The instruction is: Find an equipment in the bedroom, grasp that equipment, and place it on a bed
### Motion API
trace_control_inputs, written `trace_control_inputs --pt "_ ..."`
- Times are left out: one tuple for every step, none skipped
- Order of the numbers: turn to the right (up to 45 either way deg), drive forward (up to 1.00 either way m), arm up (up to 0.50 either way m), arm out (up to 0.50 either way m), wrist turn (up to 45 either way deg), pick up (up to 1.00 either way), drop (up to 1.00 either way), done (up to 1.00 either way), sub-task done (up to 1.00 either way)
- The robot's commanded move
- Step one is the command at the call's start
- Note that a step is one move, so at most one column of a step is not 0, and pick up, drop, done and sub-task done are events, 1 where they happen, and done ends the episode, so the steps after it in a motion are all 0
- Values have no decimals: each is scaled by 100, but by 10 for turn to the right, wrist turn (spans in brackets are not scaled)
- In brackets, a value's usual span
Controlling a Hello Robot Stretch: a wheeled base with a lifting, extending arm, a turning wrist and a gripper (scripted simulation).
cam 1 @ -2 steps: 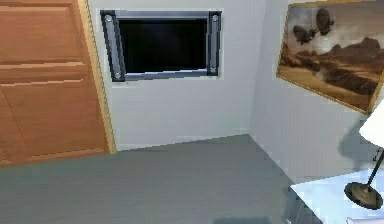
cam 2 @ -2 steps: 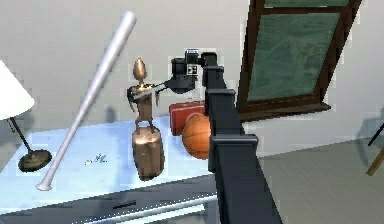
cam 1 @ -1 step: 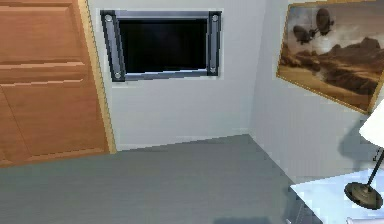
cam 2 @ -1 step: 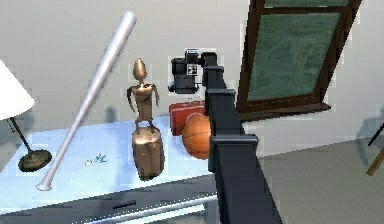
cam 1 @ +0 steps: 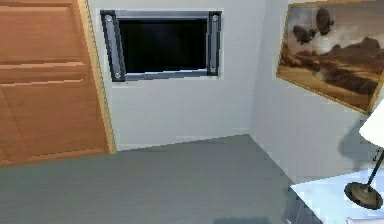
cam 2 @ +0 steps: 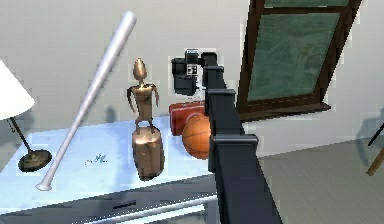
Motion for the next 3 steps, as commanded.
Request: trace_control_inputs --pt "0 0 -30 0 0 0 0 0 0" --pt "0 0 0 0 0 100 0 0 0" --pt "0 0 10 0 0 0 0 0 0"
